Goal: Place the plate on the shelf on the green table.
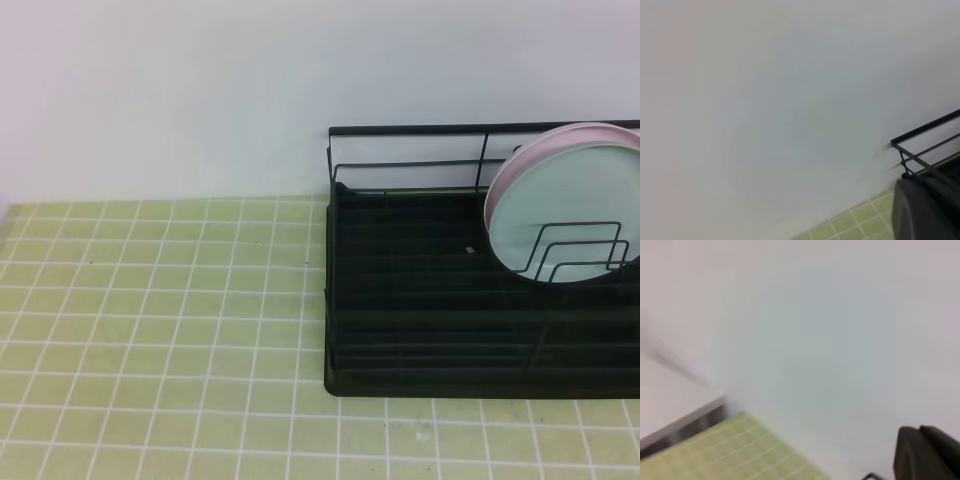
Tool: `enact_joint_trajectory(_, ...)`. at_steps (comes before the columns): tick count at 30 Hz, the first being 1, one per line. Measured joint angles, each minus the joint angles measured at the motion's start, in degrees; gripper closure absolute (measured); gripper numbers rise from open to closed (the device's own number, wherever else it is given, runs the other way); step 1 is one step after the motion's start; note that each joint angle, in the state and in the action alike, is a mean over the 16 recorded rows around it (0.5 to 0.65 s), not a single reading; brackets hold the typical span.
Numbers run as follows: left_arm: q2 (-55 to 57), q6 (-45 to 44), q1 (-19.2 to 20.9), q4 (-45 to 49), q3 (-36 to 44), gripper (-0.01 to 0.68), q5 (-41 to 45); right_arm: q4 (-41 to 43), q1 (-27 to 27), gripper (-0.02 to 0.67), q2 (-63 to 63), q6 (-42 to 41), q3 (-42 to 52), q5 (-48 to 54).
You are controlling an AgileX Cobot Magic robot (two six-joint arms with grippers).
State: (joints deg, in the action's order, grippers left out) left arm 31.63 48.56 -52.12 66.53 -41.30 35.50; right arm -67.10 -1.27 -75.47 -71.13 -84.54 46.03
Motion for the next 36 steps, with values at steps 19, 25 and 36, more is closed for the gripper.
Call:
enact_joint_trajectory(19,0.02,0.00,0.00,-0.09,0.00,0.674,0.15,-1.08,0.30,0.649,7.39,-9.52,0.05,-9.79)
enact_joint_trajectory(25,0.02,0.00,0.00,-0.09,0.00,0.674,0.38,4.54,0.52,0.650,14.98,-0.97,0.06,-8.36)
enact_joint_trajectory(36,0.00,0.00,0.00,-0.05,0.00,0.674,0.57,26.07,0.63,0.650,32.77,16.13,7.72,-2.09)
